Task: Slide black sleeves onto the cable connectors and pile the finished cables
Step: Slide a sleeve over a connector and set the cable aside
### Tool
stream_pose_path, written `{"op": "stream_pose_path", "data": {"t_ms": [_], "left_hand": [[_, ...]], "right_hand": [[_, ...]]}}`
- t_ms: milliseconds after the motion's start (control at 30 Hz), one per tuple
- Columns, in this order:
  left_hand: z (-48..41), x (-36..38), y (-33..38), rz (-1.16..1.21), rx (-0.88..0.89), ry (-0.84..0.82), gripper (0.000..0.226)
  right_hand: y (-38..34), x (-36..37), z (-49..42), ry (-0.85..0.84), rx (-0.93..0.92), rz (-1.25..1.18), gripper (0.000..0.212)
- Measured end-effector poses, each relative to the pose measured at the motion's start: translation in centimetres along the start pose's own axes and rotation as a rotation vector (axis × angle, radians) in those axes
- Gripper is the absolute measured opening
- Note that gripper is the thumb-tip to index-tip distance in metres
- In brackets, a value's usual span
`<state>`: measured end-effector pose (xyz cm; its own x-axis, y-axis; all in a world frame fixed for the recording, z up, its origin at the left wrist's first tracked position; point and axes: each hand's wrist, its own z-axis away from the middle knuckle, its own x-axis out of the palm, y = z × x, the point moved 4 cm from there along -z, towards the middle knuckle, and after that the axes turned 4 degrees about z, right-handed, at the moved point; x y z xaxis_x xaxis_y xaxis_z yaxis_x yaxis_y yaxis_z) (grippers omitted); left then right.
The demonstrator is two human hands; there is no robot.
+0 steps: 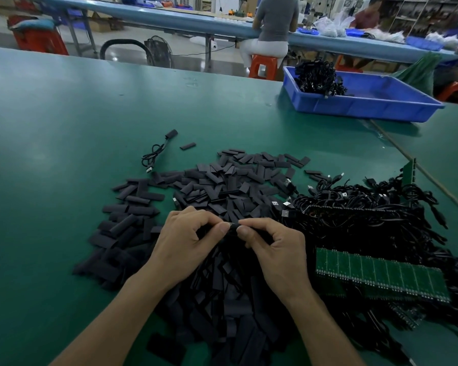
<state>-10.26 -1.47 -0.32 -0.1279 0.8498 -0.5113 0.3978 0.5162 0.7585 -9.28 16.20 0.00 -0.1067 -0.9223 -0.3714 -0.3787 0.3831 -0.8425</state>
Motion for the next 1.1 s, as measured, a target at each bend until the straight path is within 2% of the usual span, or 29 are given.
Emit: {"op": "stream_pose_path", "data": {"t_ms": [267,600,900,1000,1100], "left_hand": [[-0.04,0.01,-0.07,0.014,-0.003,-0.013,0.018],[0.03,0.27,-0.5,0.007,-0.024,-0.037,0.011],[0.09,0.38,-0.29,-0.025,-0.014,-0.077,0.009],[0.18,0.35,-0.59,-0.022,-0.018,-0.053,0.01],[0.16,0.16,-0.72,0.003,-0.036,0.003,0.012]], "right_hand": [[0.55,0.04,-0.02,-0.031,0.05,-0.059,0.032],[0.89,0.03,-0.1,-0.025,0.077,-0.065,0.025],[0.57,0.27,-0.07,-0.052,0.1,-0.097,0.033],[0.38,0.12,-0.04,0.005,0.11,-0.069,0.036],[0.57,-0.29,0.04,0.152,0.165,-0.102,0.035]]}}
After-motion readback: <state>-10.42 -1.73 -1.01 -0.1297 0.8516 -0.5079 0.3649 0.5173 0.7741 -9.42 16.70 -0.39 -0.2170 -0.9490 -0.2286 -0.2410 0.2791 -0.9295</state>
